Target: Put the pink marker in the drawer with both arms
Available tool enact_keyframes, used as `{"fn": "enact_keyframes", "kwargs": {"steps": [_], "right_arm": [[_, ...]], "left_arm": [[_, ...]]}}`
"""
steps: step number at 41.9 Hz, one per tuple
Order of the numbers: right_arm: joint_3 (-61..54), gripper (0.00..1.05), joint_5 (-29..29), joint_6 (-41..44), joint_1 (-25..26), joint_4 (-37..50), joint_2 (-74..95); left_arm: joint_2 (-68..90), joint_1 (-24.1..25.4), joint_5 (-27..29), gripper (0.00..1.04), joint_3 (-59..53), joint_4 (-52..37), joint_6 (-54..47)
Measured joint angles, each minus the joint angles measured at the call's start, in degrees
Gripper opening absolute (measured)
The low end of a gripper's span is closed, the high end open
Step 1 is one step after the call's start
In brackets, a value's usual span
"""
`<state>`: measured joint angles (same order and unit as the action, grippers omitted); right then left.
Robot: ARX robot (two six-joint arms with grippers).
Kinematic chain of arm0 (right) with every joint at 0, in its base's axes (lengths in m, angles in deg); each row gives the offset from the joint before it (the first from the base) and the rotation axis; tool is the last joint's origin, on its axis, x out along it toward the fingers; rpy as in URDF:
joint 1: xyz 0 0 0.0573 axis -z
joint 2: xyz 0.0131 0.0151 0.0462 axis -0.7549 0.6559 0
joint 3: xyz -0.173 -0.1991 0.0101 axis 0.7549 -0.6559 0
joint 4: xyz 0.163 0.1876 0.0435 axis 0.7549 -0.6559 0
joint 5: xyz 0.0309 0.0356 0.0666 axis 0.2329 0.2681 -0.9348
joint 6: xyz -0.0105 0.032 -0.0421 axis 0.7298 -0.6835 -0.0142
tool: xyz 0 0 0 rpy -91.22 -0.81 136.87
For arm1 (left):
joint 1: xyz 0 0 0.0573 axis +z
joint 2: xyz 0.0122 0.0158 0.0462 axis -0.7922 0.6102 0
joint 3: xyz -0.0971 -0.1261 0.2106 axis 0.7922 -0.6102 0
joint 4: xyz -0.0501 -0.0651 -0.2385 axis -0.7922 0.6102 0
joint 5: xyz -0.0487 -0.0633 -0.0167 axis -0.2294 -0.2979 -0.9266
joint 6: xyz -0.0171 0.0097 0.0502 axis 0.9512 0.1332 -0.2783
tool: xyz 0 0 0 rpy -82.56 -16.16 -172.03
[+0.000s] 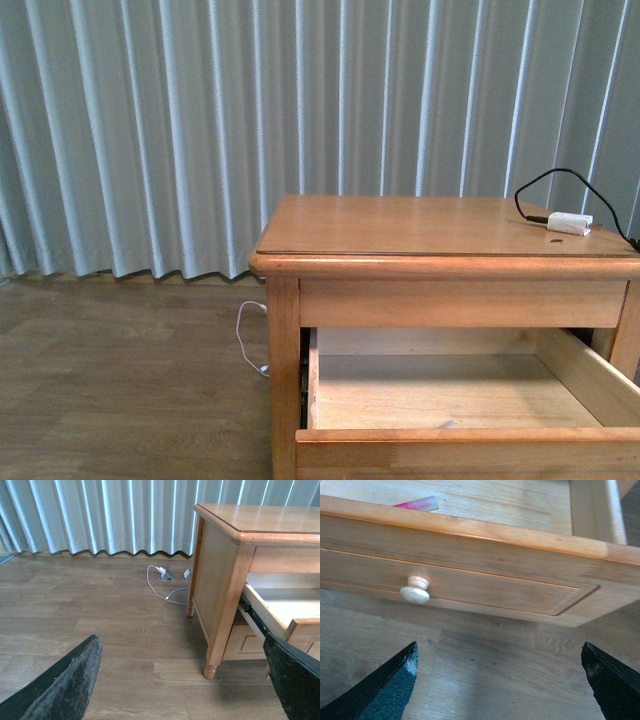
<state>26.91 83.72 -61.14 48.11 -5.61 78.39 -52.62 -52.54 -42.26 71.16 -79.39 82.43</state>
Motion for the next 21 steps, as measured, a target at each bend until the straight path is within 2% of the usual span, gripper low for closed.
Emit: {"fn": "enact_keyframes", "kwargs": {"steps": [8,21], "right_arm": [[4.1,0.96,-0.2,-5.3,-1.1,11.3,12.7],[9.6,0.96,3.7,-7.3,-2.2,20.9,23.6]], "left_arm": [[0.0,0.0,0.0,0.99,0.0,0.0,0.0],[0.0,0.0,0.0,0.99,0.0,0.0,0.0]]}}
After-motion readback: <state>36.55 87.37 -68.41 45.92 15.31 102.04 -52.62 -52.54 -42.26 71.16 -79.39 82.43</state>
